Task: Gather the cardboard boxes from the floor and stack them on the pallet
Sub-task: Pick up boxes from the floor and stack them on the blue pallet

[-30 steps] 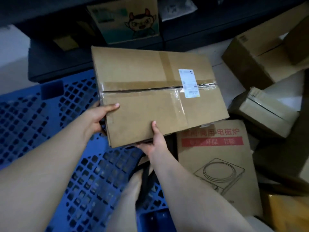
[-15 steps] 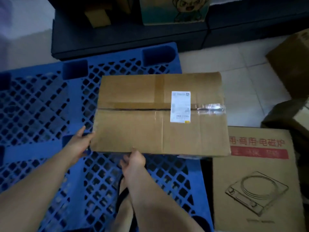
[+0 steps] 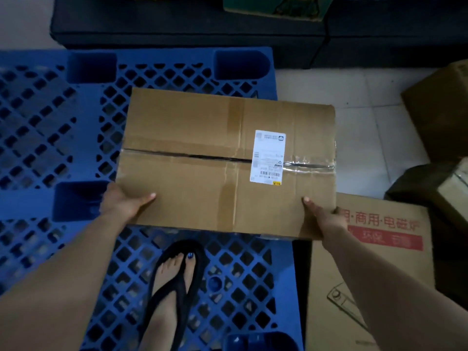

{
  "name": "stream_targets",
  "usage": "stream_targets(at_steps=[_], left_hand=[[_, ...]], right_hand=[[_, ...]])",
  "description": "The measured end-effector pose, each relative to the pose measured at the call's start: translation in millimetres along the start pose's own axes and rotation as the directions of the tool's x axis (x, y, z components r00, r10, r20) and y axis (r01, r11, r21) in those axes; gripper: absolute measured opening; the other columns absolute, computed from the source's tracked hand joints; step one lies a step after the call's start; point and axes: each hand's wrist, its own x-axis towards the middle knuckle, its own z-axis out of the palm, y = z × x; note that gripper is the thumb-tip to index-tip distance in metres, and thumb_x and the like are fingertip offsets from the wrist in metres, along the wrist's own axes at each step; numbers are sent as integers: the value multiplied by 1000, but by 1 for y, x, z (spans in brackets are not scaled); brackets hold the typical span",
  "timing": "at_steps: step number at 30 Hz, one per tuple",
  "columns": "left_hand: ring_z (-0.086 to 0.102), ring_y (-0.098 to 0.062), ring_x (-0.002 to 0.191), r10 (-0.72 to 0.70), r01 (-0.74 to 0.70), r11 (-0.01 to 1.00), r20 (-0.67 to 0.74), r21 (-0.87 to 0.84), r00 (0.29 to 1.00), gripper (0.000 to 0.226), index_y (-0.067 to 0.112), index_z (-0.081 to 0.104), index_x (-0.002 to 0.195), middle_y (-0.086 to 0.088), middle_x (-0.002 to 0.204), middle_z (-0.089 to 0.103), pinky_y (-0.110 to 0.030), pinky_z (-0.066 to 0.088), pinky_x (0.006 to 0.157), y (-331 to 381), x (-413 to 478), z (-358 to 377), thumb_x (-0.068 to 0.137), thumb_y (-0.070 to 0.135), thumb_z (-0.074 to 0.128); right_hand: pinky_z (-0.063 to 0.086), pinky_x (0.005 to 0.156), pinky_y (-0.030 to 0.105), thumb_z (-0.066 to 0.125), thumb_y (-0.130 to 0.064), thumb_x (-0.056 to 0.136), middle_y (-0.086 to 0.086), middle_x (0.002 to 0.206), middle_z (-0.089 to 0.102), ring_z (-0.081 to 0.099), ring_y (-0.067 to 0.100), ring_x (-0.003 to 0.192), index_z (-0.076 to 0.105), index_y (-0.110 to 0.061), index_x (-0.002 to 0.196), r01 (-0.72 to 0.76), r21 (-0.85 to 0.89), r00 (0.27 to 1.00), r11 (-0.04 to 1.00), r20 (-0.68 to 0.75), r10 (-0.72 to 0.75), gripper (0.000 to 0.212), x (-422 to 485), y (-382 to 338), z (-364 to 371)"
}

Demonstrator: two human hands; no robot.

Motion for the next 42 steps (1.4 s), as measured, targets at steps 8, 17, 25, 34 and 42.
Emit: stream_targets(at_steps=[8, 17, 25, 34, 42], left_hand=[[31, -47, 131, -151, 156, 987, -121, 36, 981, 111, 22, 14, 149, -24, 147, 24, -60, 31, 107, -8, 8, 5, 64, 47, 82], [16, -48, 140, 2, 25, 974, -119, 225, 993, 125, 26, 8, 149, -22, 155, 15, -62, 32, 107, 68, 86, -41, 53, 64, 79], [-13, -47, 143, 65, -59, 944, -9, 324, 998, 127, 34, -9, 150, -24, 156, -16, -56, 11, 116, 139, 135, -63, 63, 50, 81], [-4, -41, 146, 44, -27, 878, -23, 478, 999, 125, 25, -1, 151, -23, 158, 0, -59, 21, 114, 147, 136, -68, 61, 65, 74], [44, -34, 128, 290, -345, 838, 189, 424, 938, 84, 8, 24, 147, -17, 145, 40, -39, 43, 103, 192, 30, -56, 86, 55, 55]], right_hand=[[51, 95, 50, 83, -30, 67, 9, 122, 60, 58, 32, 108, 51, -12, 128, 97, 109, 988, 989, 110, -109, 71, 6, -12, 10], [51, 95, 46, 80, -16, 72, 13, 124, 57, 57, 24, 98, 41, -12, 132, 359, 141, 931, 922, 19, -365, 72, -2, -151, 121], [44, 105, 39, 79, -23, 74, 8, 136, 53, 54, 28, 120, 46, -19, 135, 331, 224, 943, 917, -103, -316, 69, 9, -217, 167], [36, 108, 43, 69, -32, 82, 13, 145, 40, 45, 32, 129, 29, -14, 143, 92, 52, 996, 994, -12, -92, 75, -15, -234, 167], [54, 77, 40, 40, -23, 98, 22, 86, 57, 63, 33, 81, 44, -3, 115, 9, -75, 891, 997, 453, 26, 26, -98, -212, 136]])
